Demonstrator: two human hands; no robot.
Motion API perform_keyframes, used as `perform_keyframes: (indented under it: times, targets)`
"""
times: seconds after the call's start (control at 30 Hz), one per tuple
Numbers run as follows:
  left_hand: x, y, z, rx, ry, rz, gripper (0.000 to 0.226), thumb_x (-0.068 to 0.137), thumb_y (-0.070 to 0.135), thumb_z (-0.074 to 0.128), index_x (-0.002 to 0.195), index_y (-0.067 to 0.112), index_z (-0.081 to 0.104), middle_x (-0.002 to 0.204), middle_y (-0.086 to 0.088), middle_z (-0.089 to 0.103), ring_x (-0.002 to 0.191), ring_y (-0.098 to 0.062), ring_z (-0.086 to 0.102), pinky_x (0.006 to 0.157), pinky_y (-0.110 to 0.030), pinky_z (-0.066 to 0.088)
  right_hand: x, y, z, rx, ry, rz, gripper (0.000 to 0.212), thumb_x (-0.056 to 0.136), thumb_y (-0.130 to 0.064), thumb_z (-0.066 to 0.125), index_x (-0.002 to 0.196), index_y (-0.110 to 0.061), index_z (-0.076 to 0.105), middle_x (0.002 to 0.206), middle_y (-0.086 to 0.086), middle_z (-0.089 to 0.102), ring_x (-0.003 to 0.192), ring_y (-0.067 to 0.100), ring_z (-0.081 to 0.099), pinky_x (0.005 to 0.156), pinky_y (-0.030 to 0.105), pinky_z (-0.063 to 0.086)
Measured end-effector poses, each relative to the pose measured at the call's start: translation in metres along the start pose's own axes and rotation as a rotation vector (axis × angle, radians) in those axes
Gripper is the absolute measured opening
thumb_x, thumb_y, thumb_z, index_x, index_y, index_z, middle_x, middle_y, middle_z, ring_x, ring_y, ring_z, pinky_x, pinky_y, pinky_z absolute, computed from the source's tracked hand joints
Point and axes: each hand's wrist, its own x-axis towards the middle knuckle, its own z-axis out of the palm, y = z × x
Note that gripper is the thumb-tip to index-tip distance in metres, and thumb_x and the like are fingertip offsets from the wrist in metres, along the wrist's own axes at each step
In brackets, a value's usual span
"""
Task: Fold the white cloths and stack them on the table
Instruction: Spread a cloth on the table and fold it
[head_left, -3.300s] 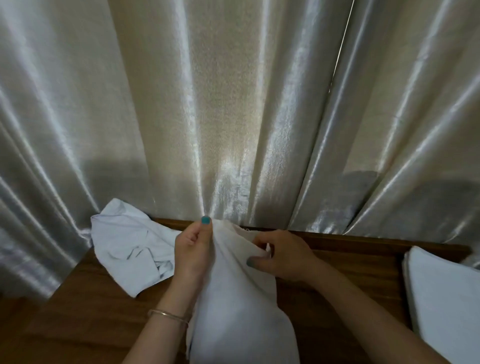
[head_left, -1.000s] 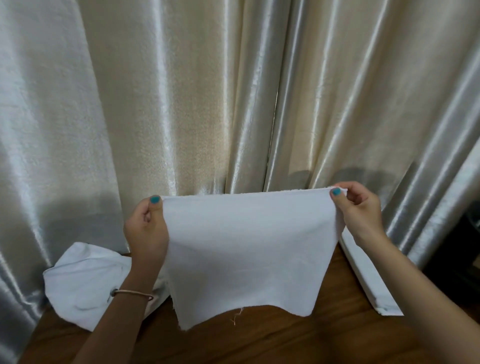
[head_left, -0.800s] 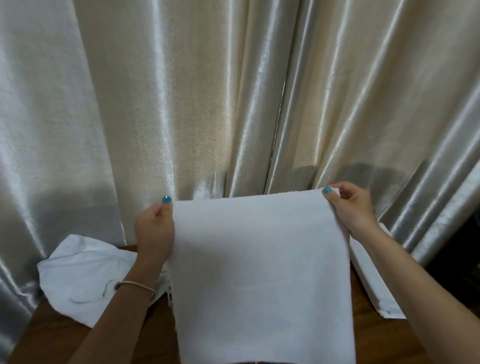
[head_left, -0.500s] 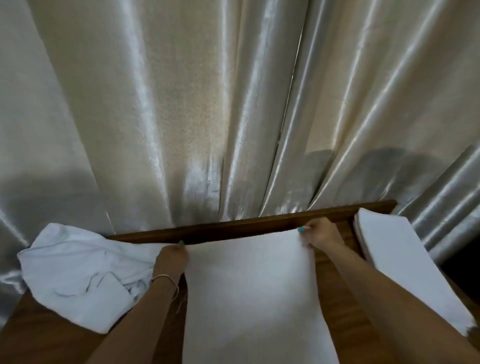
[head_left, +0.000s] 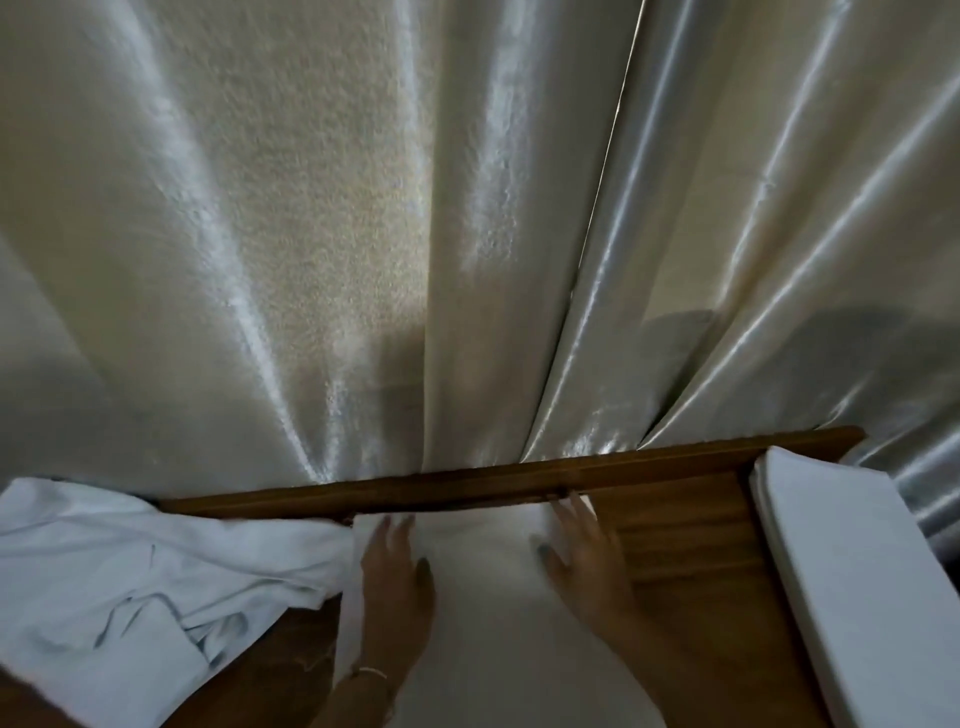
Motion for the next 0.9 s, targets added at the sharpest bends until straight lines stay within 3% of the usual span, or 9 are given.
perform_keyframes:
  times: [0.07, 0.17, 0.3, 0.37, 0.43, 0.5, 0.57, 0.77, 0.9]
  targets:
    - [-0.014, 0.000, 0.017, 0.122, -0.186, 0.055, 0.050, 0.095, 0.041, 0.042, 0.141, 0.034, 0.026, 0.155, -0.015, 0.024, 0.144, -0.032, 0.019, 0.117, -0.041, 0.013, -0.017, -0.003, 0.021, -0.180, -0.095, -0.042, 0.061, 0.098, -0.056, 0.024, 0.153, -0.035, 0.010, 0.163, -0.004, 0.000, 0.150, 0.017, 0.000, 0.119, 0.044, 0.003]
    - [-0.020, -0.007, 0.036, 0.445, -0.313, 0.039, 0.081, 0.070, 0.084, 0.000, 0.144, 0.052, -0.003, 0.161, -0.005, -0.009, 0.146, -0.032, -0.014, 0.115, -0.053, -0.007, -0.033, -0.002, 0.041, -0.293, -0.216, -0.030, 0.064, 0.096, -0.059, 0.011, 0.151, -0.036, -0.012, 0.161, -0.004, -0.020, 0.147, 0.018, -0.019, 0.117, 0.044, -0.011]
    - [-0.022, -0.028, 0.037, 0.565, -0.327, -0.074, 0.091, 0.055, 0.098, 0.005, 0.135, 0.061, -0.020, 0.159, -0.009, -0.016, 0.144, -0.035, -0.019, 0.106, -0.063, -0.011, -0.035, 0.020, 0.041, -0.325, -0.244, -0.029, 0.064, 0.095, -0.061, 0.009, 0.144, -0.041, -0.026, 0.159, -0.006, -0.025, 0.144, 0.016, -0.027, 0.114, 0.038, -0.018]
    - [-0.024, -0.020, 0.036, 0.570, -0.311, -0.087, 0.094, 0.054, 0.099, 0.011, 0.139, 0.061, -0.004, 0.160, -0.014, 0.000, 0.146, -0.039, -0.003, 0.106, -0.064, -0.007, -0.029, 0.026, 0.040, -0.338, -0.191, -0.032, 0.059, 0.096, -0.058, 0.006, 0.141, -0.043, -0.029, 0.160, -0.007, -0.021, 0.143, 0.014, -0.026, 0.114, 0.036, -0.021]
    - [-0.022, -0.009, 0.037, 0.521, -0.294, -0.062, 0.089, 0.060, 0.094, 0.029, 0.137, 0.052, 0.038, 0.148, -0.023, 0.036, 0.137, -0.046, 0.031, 0.105, -0.064, 0.005, -0.024, 0.026, 0.039, -0.353, -0.167, 0.001, 0.056, 0.097, -0.054, 0.006, 0.144, -0.042, -0.023, 0.161, -0.008, -0.014, 0.146, 0.015, -0.020, 0.117, 0.040, -0.014]
    - [-0.016, -0.002, 0.038, 0.530, -0.220, 0.068, 0.076, 0.067, 0.082, 0.040, 0.123, 0.036, 0.062, 0.131, -0.023, 0.057, 0.123, -0.044, 0.051, 0.107, -0.061, 0.012, -0.021, 0.021, 0.039, -0.391, -0.121, 0.018, 0.058, 0.097, -0.050, 0.009, 0.152, -0.035, -0.001, 0.163, -0.004, 0.001, 0.150, 0.020, -0.005, 0.119, 0.046, -0.005]
    - [-0.006, -0.001, 0.039, 0.528, -0.178, 0.196, 0.064, 0.076, 0.070, 0.041, 0.121, 0.031, 0.064, 0.133, -0.017, 0.058, 0.126, -0.041, 0.049, 0.113, -0.056, 0.009, -0.017, 0.007, 0.039, -0.389, -0.071, -0.012, 0.061, 0.094, -0.047, 0.012, 0.152, -0.030, 0.023, 0.162, 0.001, 0.015, 0.149, 0.024, 0.007, 0.120, 0.050, 0.002]
    - [-0.001, -0.023, 0.060, 0.540, -0.289, 0.119, 0.067, 0.076, 0.083, 0.003, 0.137, 0.062, -0.013, 0.161, -0.003, -0.010, 0.144, -0.039, -0.017, 0.102, -0.070, -0.016, -0.009, -0.012, 0.062, -0.398, -0.175, -0.218, 0.052, 0.099, -0.054, 0.011, 0.146, -0.051, -0.009, 0.160, -0.014, -0.012, 0.149, 0.017, -0.013, 0.118, 0.046, -0.008]
    - [0.000, -0.032, 0.057, 0.551, -0.302, 0.169, 0.075, 0.069, 0.089, 0.003, 0.136, 0.061, -0.016, 0.161, -0.003, -0.012, 0.144, -0.036, -0.016, 0.101, -0.068, -0.020, -0.017, 0.029, 0.047, -0.385, -0.119, 0.026, 0.056, 0.096, -0.059, 0.007, 0.144, -0.050, -0.020, 0.160, -0.013, -0.016, 0.148, 0.016, -0.016, 0.119, 0.047, -0.004]
